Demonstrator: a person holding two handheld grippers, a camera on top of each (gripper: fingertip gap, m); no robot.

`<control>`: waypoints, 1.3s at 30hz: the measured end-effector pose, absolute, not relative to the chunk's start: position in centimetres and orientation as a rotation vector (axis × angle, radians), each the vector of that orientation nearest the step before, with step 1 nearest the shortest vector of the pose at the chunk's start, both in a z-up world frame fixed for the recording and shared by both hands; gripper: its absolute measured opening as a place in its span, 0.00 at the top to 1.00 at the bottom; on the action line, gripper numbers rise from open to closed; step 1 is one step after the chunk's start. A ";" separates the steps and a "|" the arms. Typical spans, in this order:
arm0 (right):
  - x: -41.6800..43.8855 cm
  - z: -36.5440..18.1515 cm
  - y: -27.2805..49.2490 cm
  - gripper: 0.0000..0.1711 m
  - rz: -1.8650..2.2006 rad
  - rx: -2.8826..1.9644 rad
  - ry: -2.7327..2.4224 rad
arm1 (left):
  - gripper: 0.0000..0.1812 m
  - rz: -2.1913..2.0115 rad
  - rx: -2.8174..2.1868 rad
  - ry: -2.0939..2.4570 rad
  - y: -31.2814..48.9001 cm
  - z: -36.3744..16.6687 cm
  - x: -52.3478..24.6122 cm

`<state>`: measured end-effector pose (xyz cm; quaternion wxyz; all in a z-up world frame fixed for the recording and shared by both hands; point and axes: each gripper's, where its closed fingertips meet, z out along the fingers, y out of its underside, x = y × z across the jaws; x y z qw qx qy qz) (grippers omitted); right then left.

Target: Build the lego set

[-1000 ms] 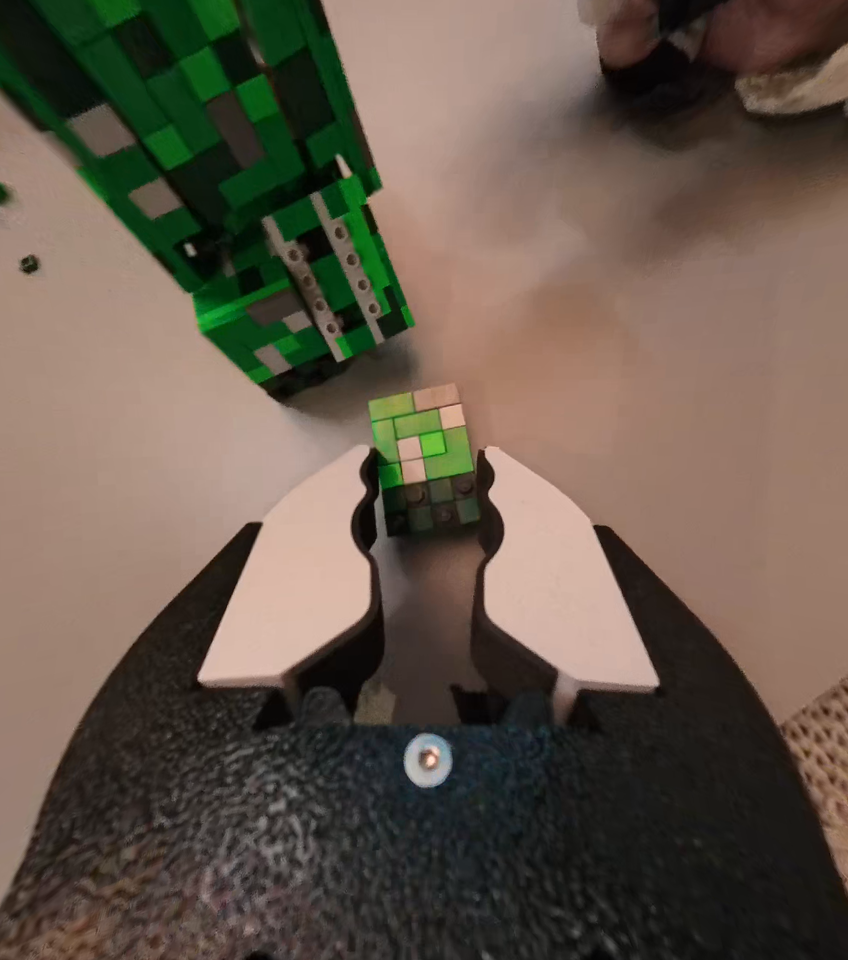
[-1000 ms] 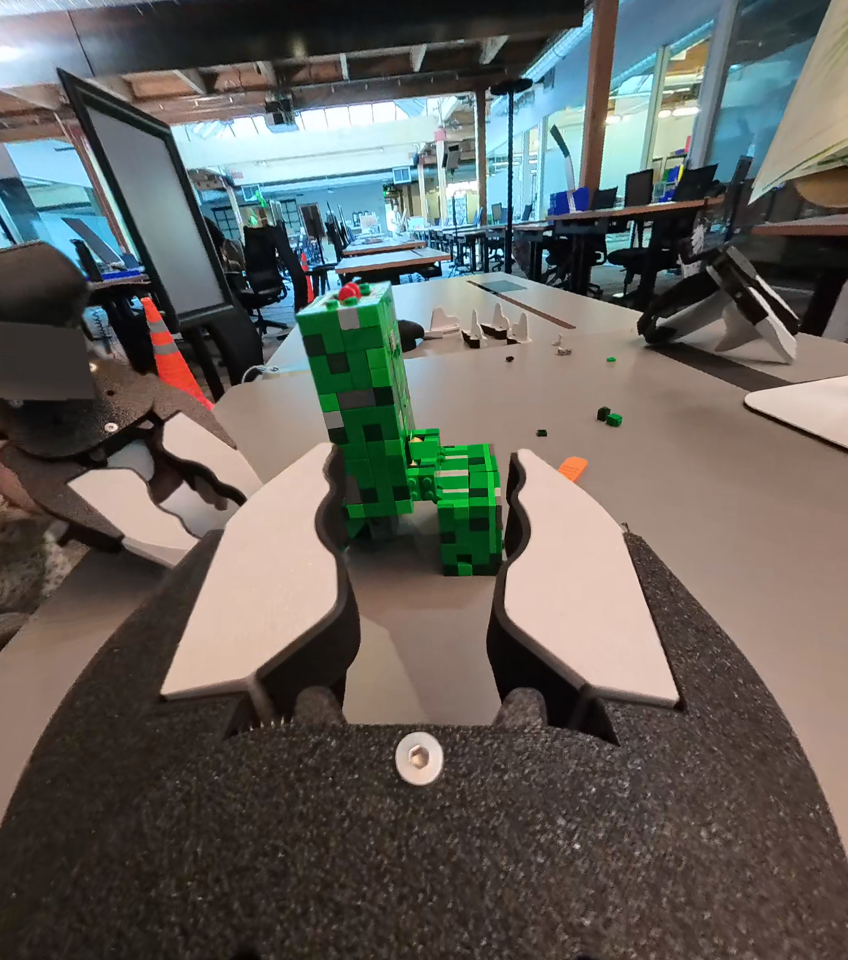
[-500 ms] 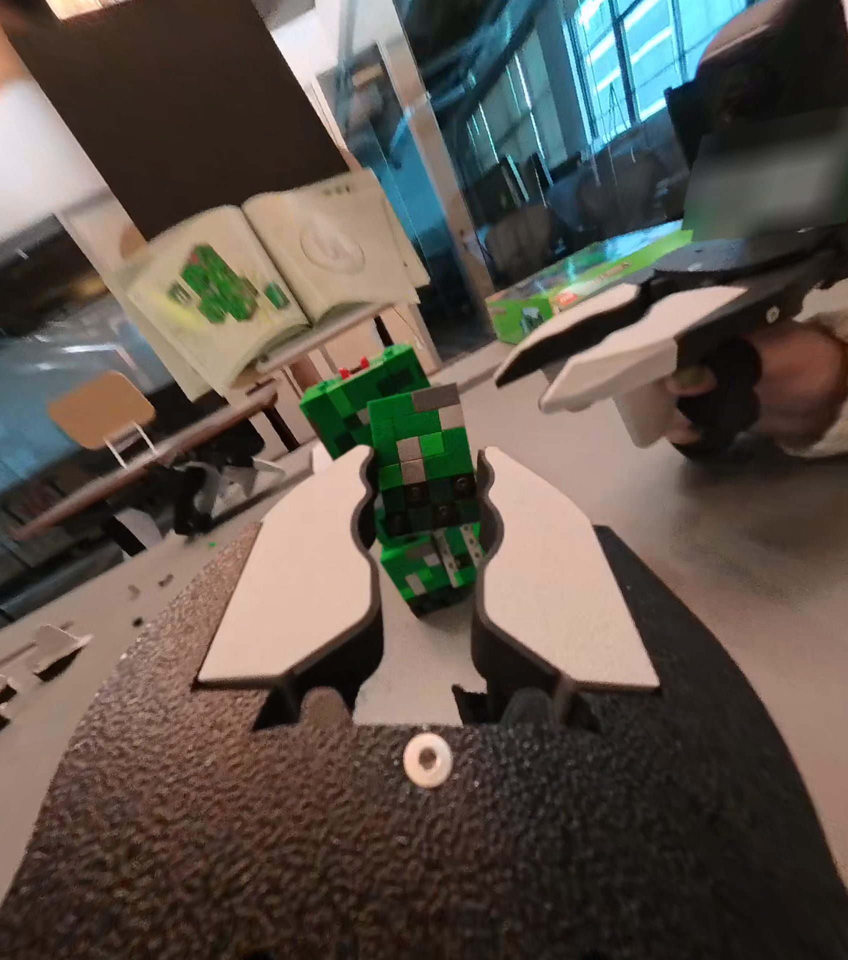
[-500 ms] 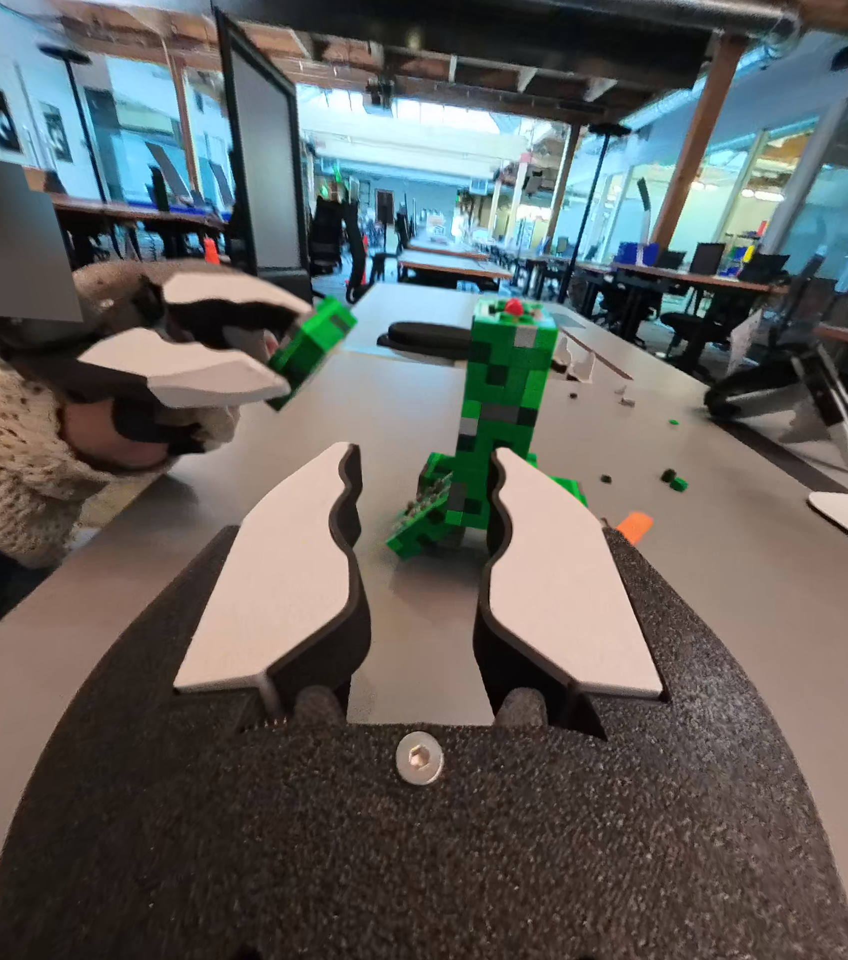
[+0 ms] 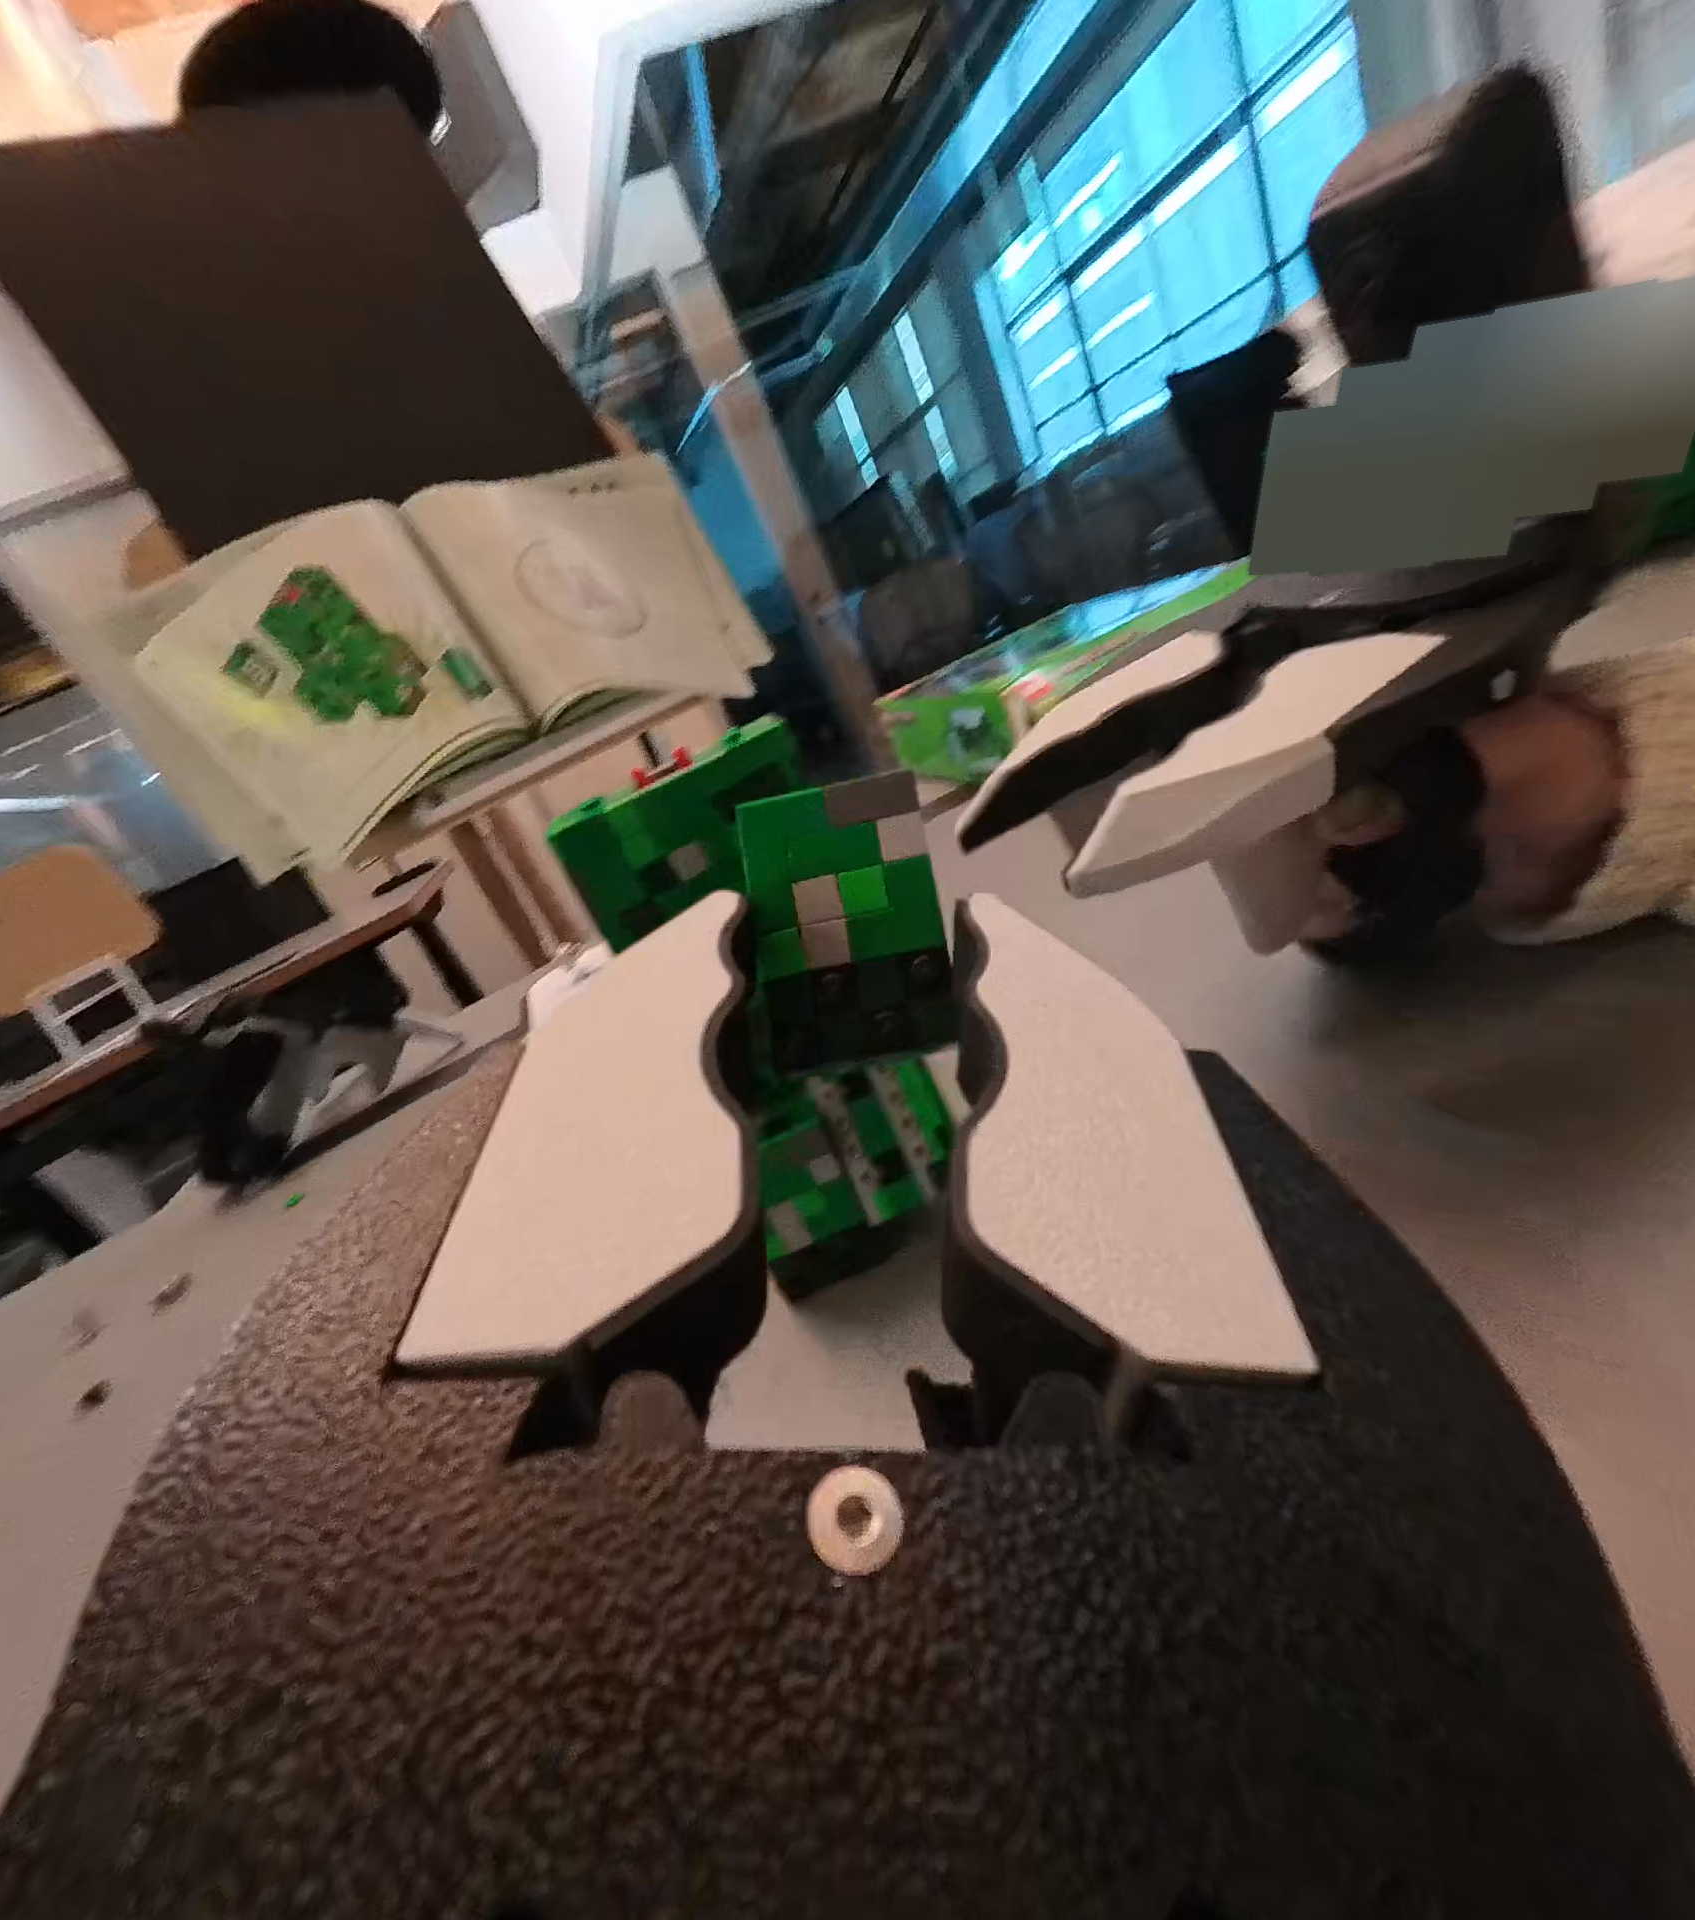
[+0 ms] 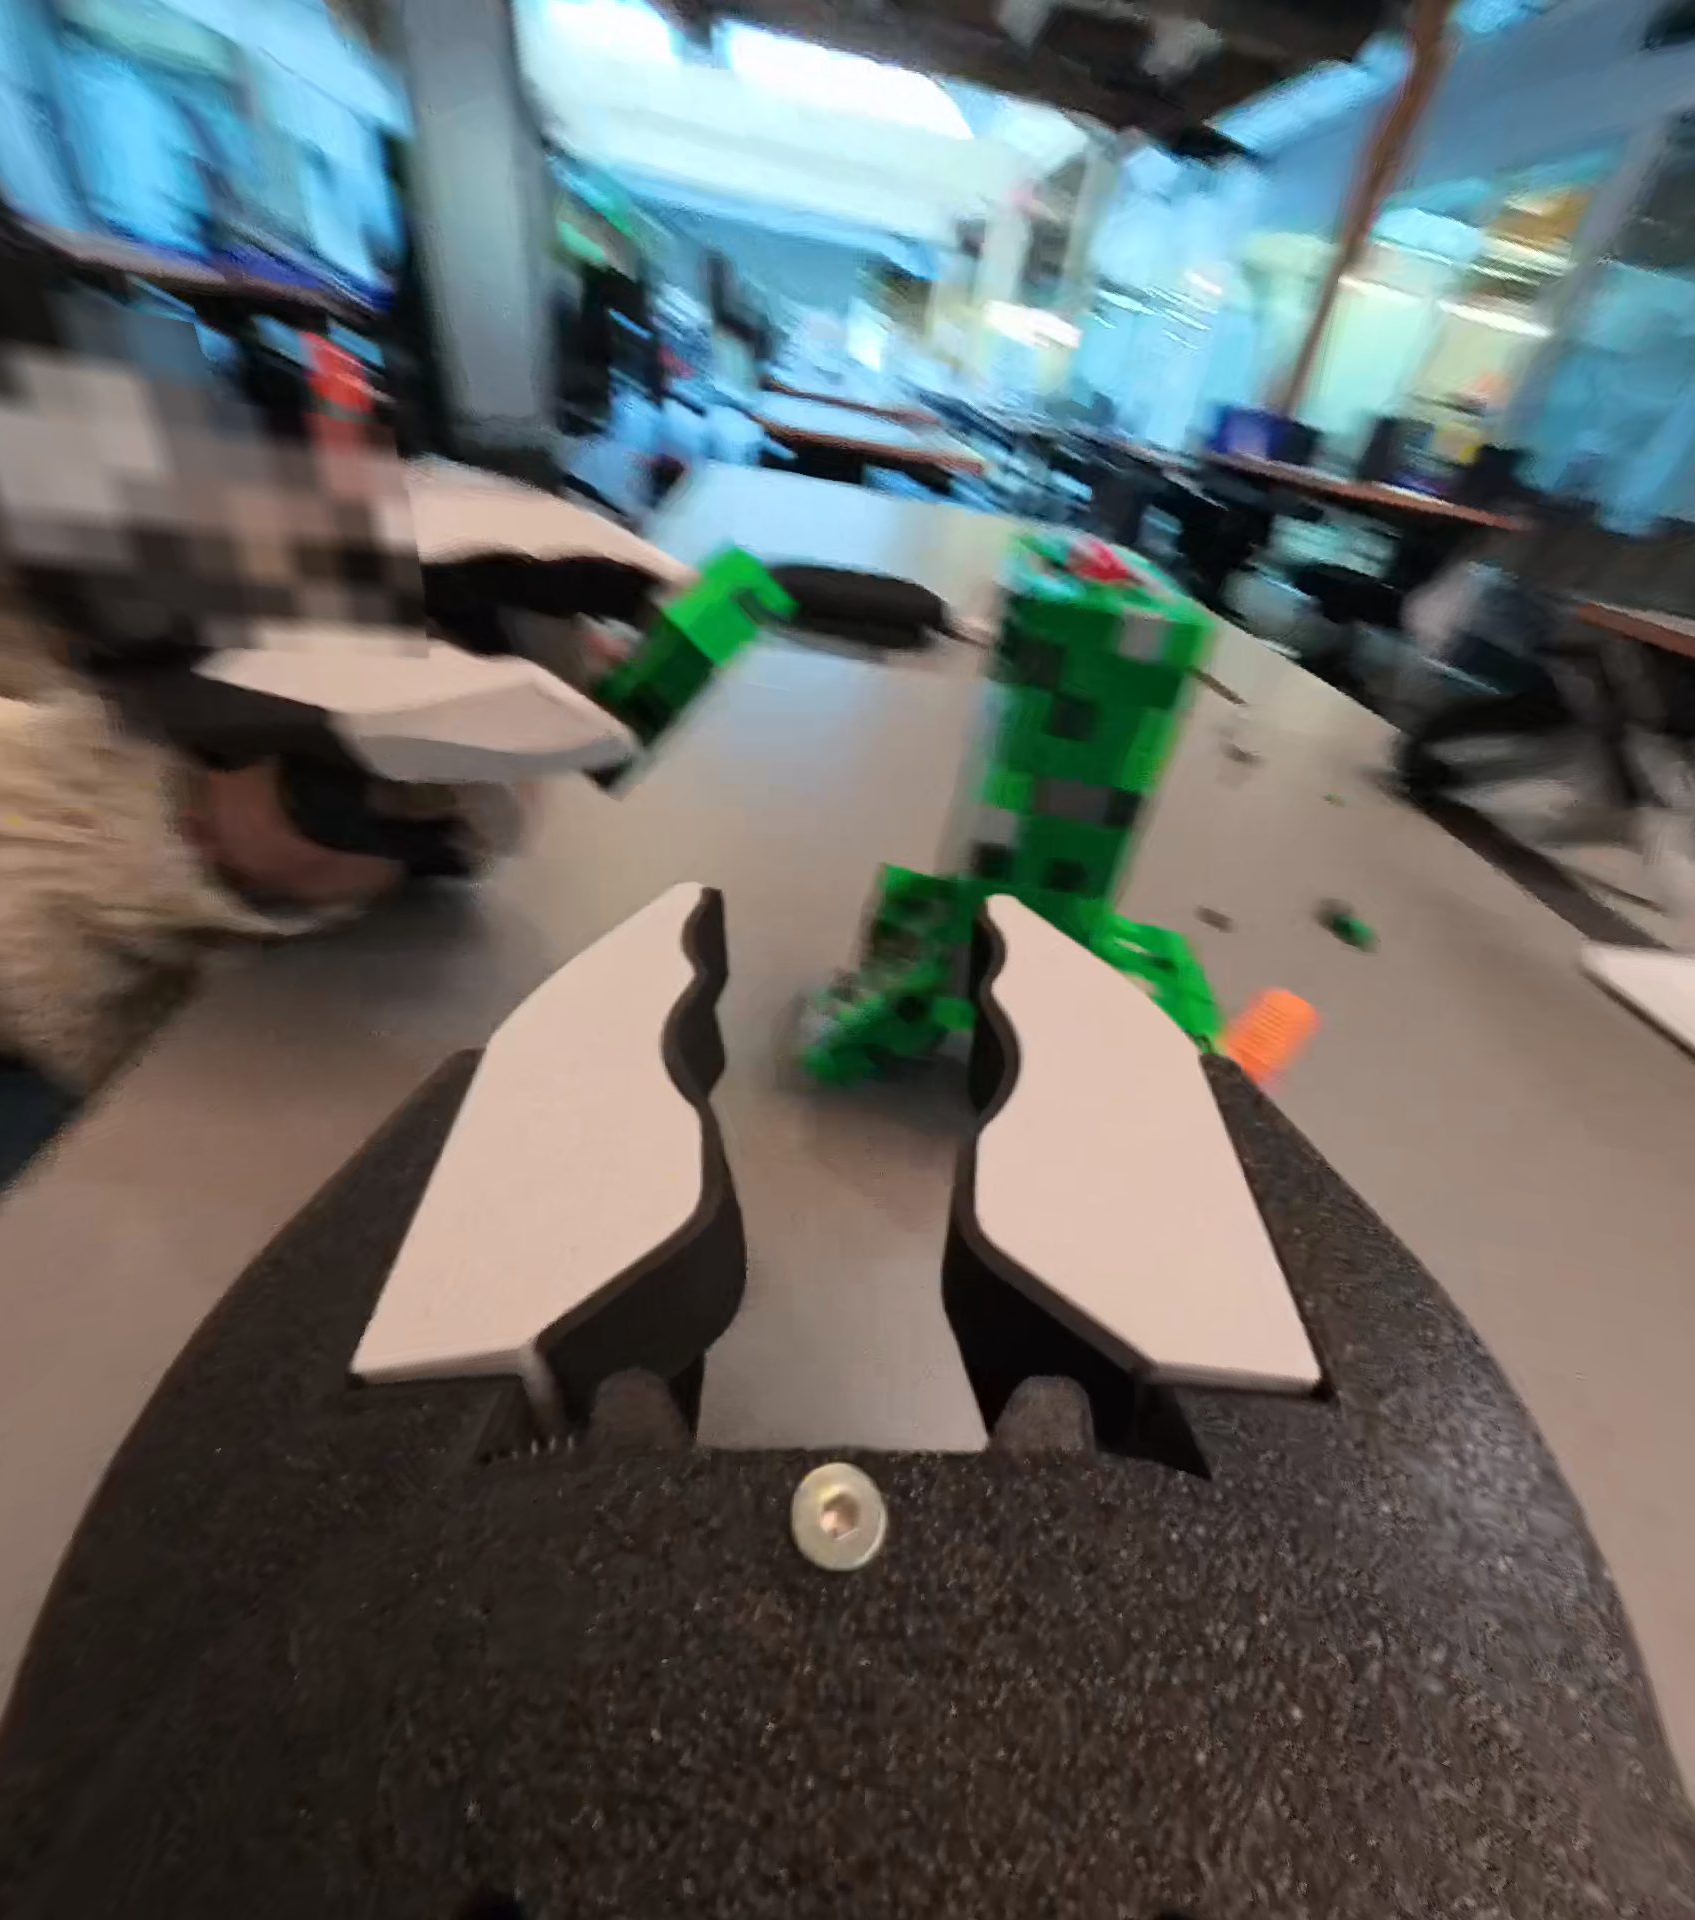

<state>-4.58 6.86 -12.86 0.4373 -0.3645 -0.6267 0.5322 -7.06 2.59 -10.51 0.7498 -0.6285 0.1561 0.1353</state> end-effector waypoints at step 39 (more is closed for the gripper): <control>-4.9 -14.8 4.7 0.90 1.319 -1.082 -1.676 | 0.81 0.668 -1.649 0.584 5.4 -15.8 -5.1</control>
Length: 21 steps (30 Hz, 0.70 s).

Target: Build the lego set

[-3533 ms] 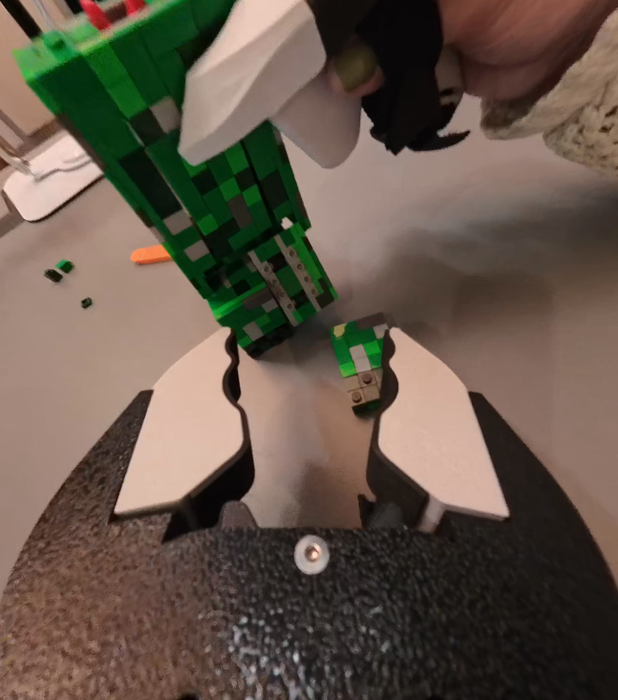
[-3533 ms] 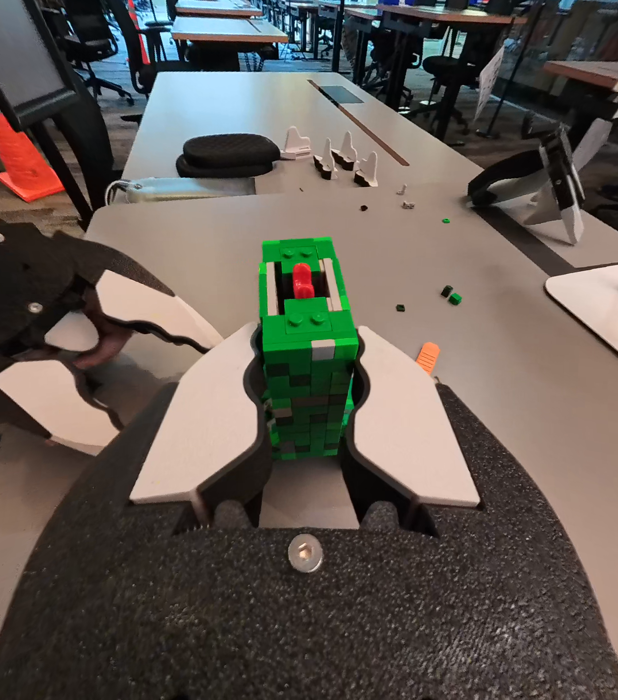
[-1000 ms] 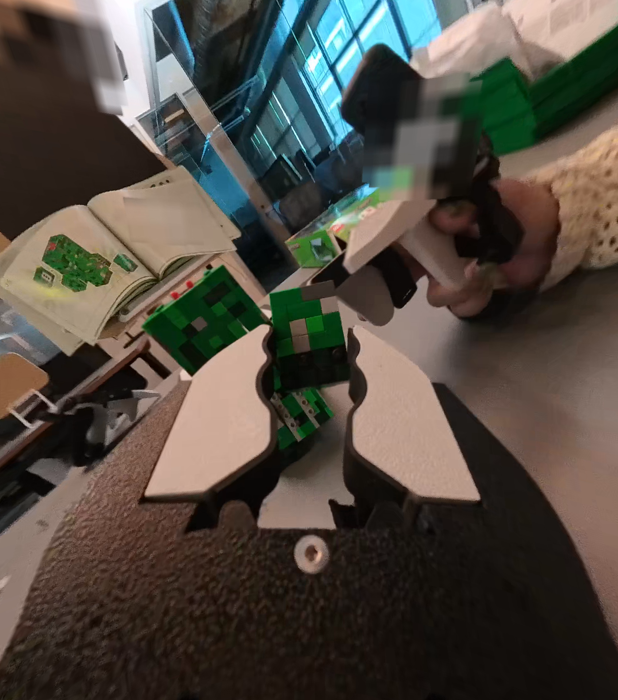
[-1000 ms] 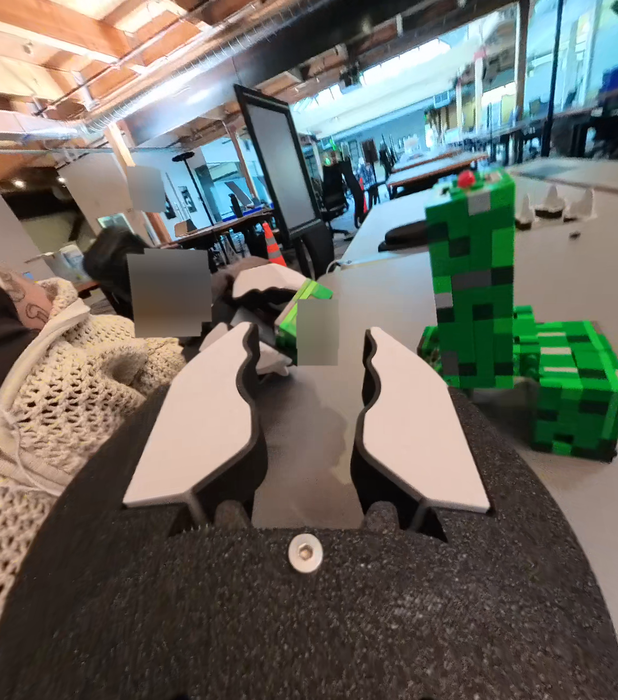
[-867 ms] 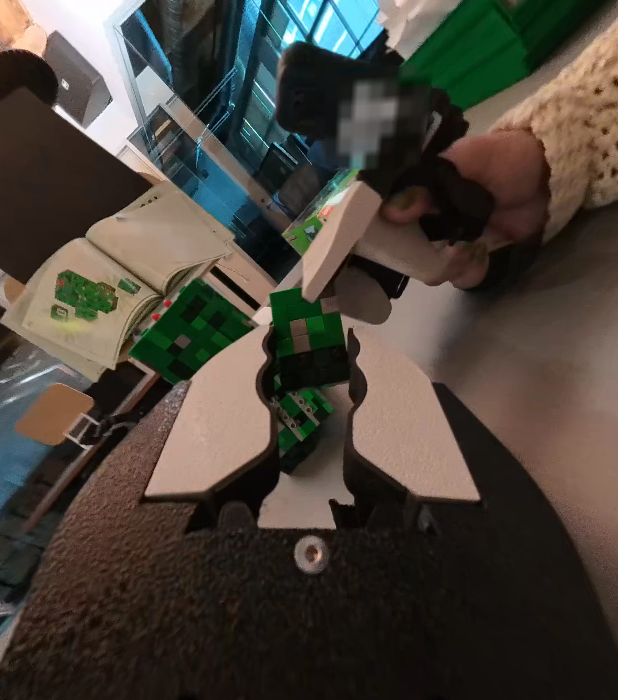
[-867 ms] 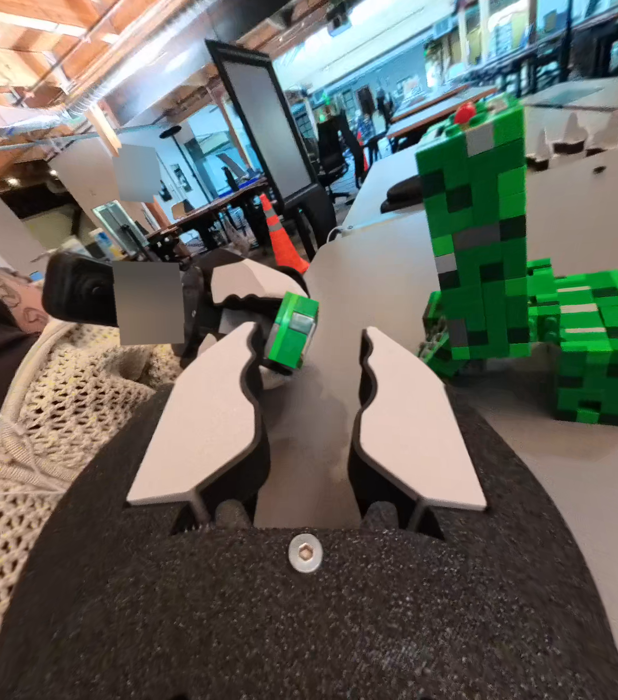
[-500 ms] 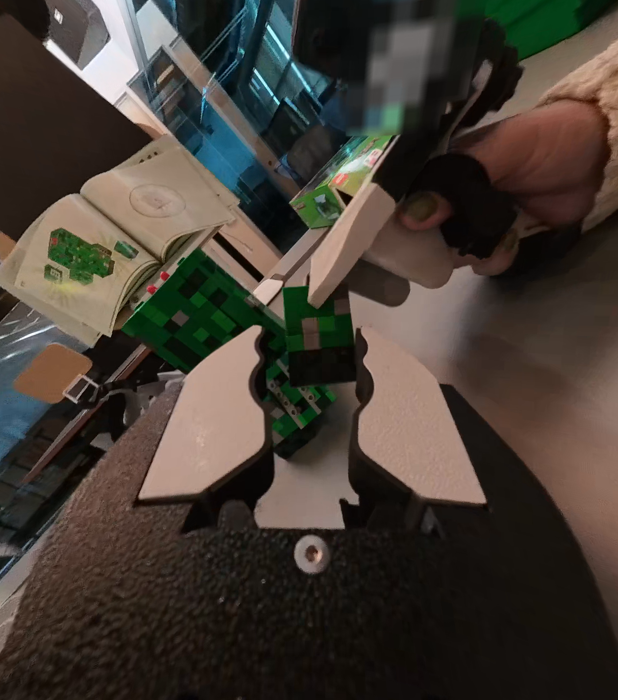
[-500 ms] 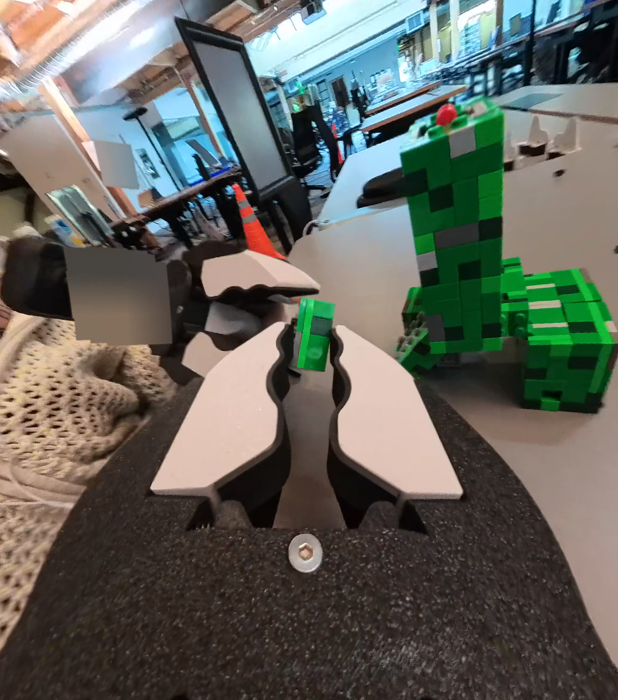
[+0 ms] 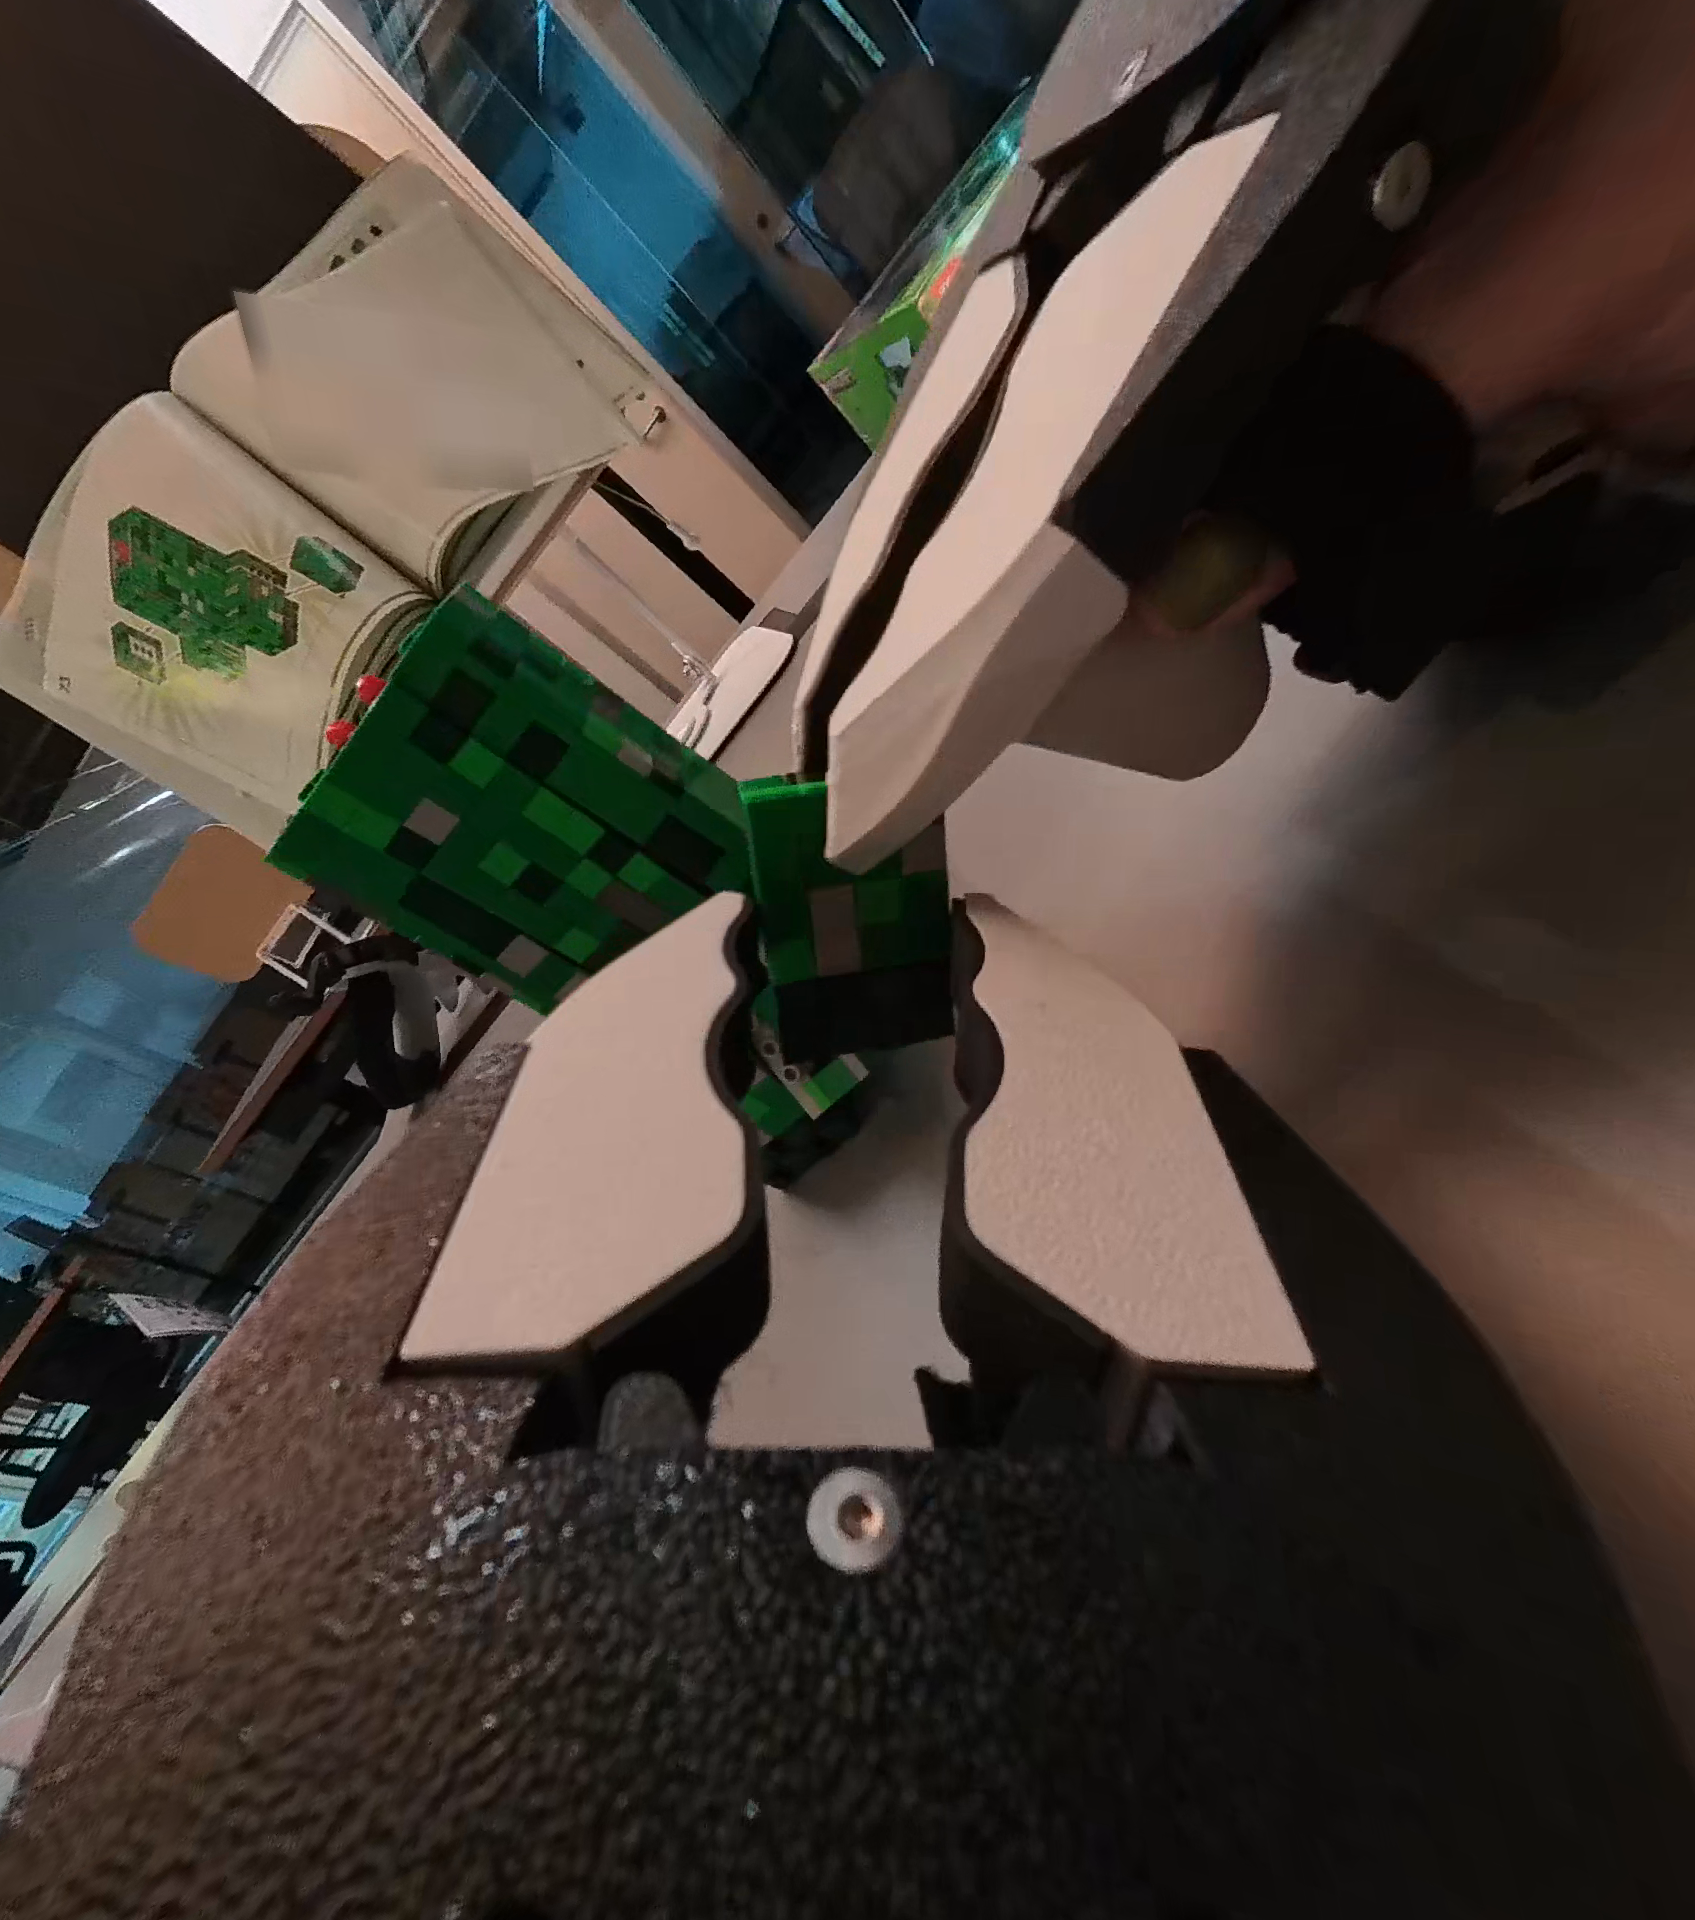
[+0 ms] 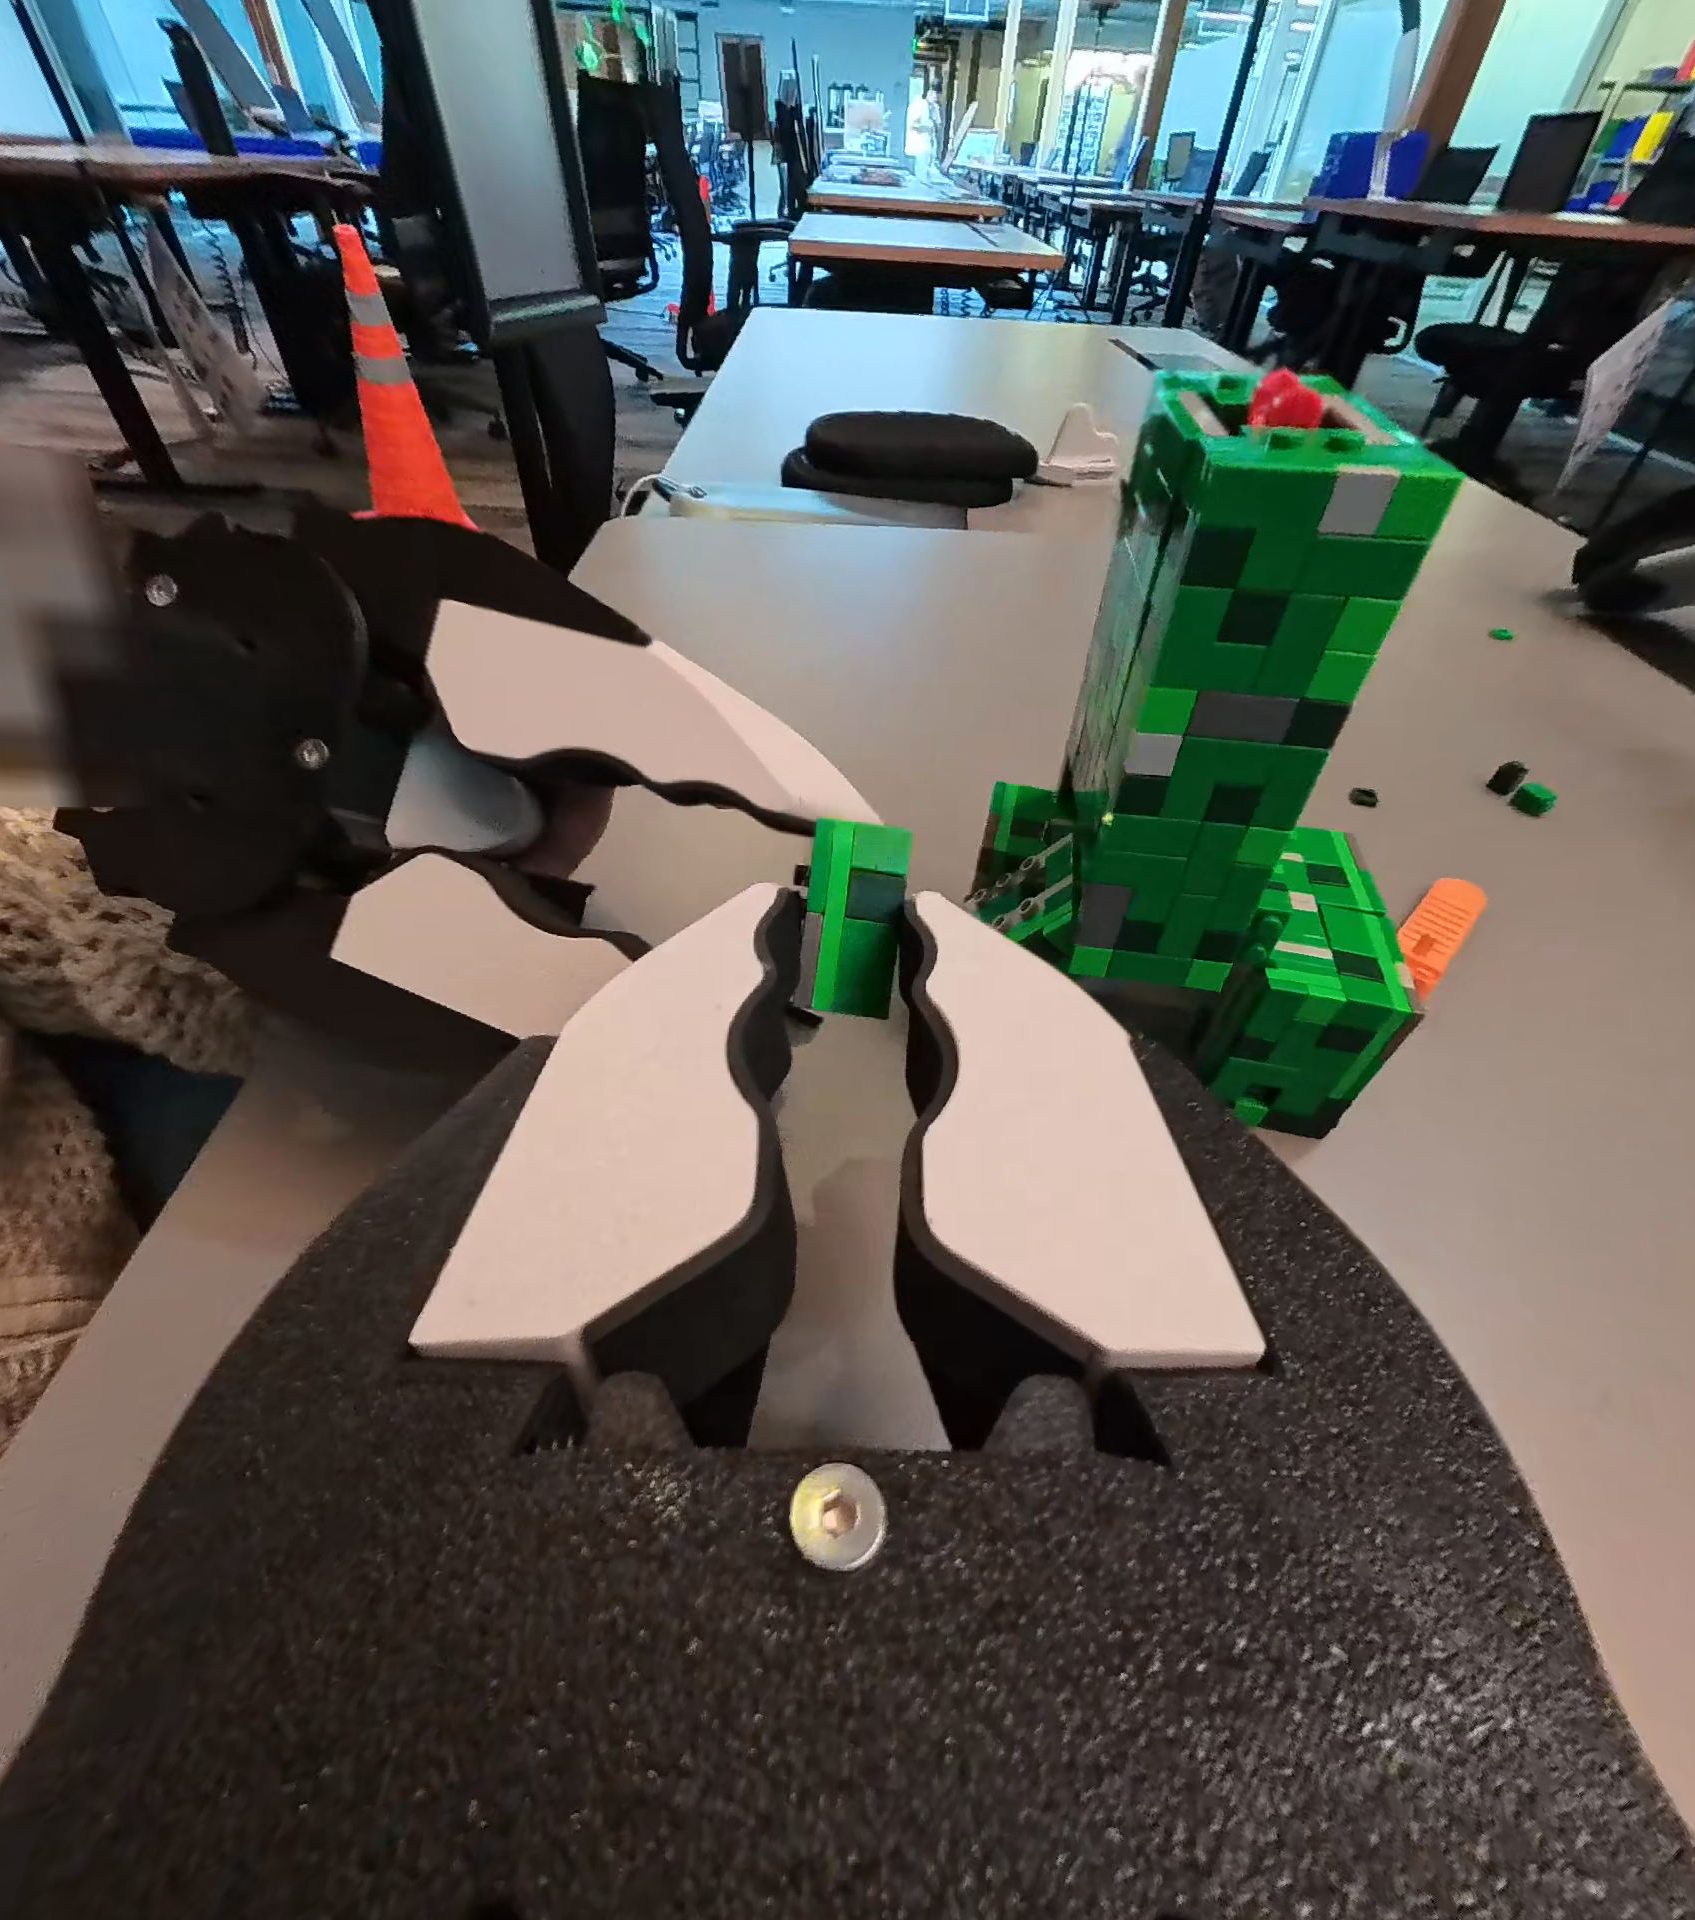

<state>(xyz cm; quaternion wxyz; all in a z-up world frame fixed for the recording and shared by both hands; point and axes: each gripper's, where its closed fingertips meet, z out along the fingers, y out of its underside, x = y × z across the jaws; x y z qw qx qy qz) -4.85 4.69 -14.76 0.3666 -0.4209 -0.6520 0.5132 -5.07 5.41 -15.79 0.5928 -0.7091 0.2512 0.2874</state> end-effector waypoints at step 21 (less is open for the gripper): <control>-4.7 -13.7 5.2 0.84 1.313 -1.038 -1.585 | 0.81 0.678 -1.711 0.578 5.6 -16.7 -5.6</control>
